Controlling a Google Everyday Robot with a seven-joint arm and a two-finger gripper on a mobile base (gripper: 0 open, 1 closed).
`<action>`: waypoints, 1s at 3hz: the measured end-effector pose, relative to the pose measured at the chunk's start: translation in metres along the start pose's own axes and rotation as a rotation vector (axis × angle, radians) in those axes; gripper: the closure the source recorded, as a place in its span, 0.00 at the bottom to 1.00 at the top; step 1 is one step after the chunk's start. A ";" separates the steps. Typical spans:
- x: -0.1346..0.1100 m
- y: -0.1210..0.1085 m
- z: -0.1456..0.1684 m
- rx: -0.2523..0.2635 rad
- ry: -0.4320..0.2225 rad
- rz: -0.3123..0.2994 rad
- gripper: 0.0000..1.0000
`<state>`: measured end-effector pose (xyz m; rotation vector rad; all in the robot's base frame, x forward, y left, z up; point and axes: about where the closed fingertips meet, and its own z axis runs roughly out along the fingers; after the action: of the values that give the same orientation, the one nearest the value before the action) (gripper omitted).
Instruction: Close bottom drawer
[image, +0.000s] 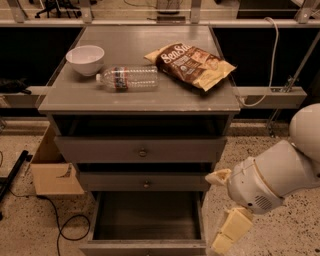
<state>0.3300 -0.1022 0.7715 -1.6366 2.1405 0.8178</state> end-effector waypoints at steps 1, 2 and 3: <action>-0.005 -0.006 0.000 0.090 -0.032 0.011 0.00; -0.005 -0.007 0.000 0.103 -0.036 0.012 0.00; -0.001 -0.015 -0.003 0.124 -0.077 0.043 0.00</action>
Offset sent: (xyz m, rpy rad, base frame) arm 0.0061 0.0024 0.0009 0.0027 -0.0609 -0.0604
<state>0.3451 -0.1060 0.7713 -1.4796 2.1346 0.7326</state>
